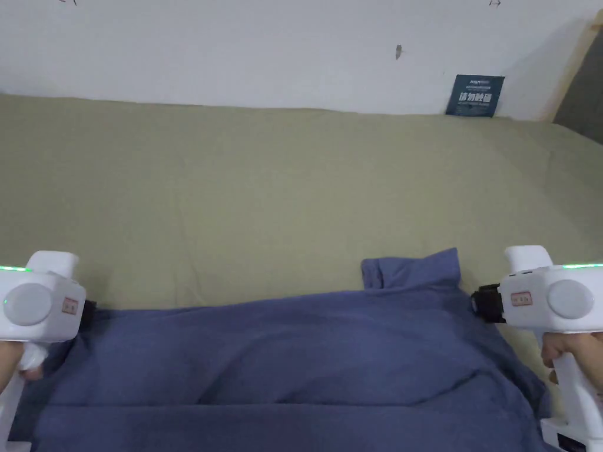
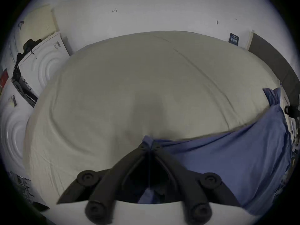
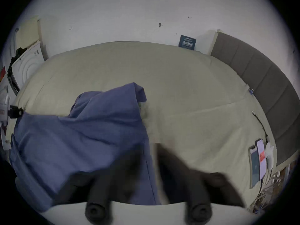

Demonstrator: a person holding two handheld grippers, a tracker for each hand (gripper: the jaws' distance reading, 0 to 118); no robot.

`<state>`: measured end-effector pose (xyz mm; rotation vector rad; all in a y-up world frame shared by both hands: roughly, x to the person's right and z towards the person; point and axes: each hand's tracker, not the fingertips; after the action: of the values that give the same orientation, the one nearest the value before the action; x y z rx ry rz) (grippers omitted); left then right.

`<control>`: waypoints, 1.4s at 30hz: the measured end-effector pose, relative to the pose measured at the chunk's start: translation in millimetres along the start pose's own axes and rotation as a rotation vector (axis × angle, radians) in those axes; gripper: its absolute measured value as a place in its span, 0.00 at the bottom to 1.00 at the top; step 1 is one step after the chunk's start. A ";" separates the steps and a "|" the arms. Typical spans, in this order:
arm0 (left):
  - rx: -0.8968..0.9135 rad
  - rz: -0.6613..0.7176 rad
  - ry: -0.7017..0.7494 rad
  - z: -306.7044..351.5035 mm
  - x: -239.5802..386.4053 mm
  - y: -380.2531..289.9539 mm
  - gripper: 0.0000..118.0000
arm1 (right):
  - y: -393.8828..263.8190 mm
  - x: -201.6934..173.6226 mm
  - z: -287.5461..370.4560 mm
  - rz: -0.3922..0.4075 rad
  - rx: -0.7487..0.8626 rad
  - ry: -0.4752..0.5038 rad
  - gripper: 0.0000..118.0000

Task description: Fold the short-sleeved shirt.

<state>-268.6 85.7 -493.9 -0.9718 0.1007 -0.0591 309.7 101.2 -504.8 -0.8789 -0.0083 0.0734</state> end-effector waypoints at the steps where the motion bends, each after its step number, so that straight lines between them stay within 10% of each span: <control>1: -0.003 0.015 -0.004 0.7 -0.7 1.6 0.00 | 4.0 1.3 -9.4 -0.016 -0.039 0.019 0.82; 2: 0.007 0.020 -0.004 3.4 0.3 0.3 0.00 | 6.5 2.7 -20.5 -0.030 -0.080 0.031 1.00; 8: -0.020 0.010 -0.014 -0.1 -1.2 3.3 0.00 | 12.8 -3.7 -61.6 -0.001 -0.177 0.005 0.88; 10: -0.013 0.015 -0.011 2.5 -0.9 2.3 0.00 | 14.2 1.1 -44.3 -0.069 -0.133 0.020 0.51; 11: -0.011 0.013 -0.011 6.0 -0.9 2.1 0.00 | 15.9 1.1 -33.8 -0.055 -0.092 0.009 0.03; 29: 0.224 0.058 -0.109 184.6 -50.0 -89.0 0.00 | -81.4 20.3 191.7 -0.046 0.208 0.130 0.02; 42: 0.180 0.074 -0.158 169.2 -54.4 -212.0 0.00 | -212.6 10.7 185.9 -0.083 0.086 0.136 0.02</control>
<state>-304.7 110.5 -220.7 -0.7889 -0.0143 0.0762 326.4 109.7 -222.7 -0.7950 0.0845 -0.0632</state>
